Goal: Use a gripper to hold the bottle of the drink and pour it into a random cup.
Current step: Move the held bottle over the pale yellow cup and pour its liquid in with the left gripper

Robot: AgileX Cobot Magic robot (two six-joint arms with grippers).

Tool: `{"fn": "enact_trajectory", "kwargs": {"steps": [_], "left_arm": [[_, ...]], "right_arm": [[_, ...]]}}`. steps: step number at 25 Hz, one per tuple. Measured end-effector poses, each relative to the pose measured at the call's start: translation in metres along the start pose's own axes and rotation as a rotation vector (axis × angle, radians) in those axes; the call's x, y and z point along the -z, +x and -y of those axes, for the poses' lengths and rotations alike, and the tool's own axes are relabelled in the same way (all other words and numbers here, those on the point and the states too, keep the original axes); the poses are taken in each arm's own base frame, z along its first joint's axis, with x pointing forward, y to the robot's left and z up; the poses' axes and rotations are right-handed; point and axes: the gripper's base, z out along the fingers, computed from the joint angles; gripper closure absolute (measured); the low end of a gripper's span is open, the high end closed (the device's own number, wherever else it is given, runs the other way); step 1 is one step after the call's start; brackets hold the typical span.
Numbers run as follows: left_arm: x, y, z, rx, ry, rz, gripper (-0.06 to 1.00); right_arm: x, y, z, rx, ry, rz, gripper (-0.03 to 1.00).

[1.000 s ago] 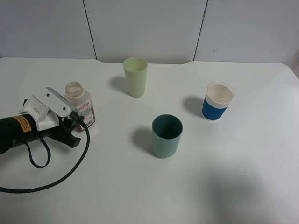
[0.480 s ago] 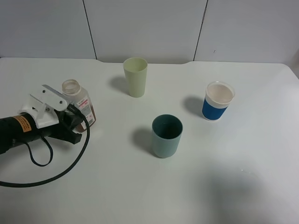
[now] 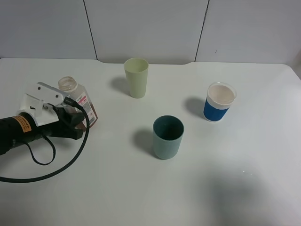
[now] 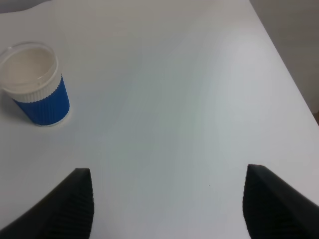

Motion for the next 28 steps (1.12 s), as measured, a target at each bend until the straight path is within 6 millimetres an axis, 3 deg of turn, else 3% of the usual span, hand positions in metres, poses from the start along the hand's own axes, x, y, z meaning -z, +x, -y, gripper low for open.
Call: {"fn": "enact_trajectory", "kwargs": {"steps": [16, 28], "left_arm": [[0.018, -0.021, -0.012, 0.123, -0.150, -0.028, 0.57], [0.003, -0.079, -0.023, 0.202, -0.205, -0.092, 0.57]], "right_arm": [[0.000, 0.000, 0.000, 0.000, 0.000, 0.000, 0.33], [0.000, 0.000, 0.000, 0.000, 0.000, 0.000, 0.33]]}}
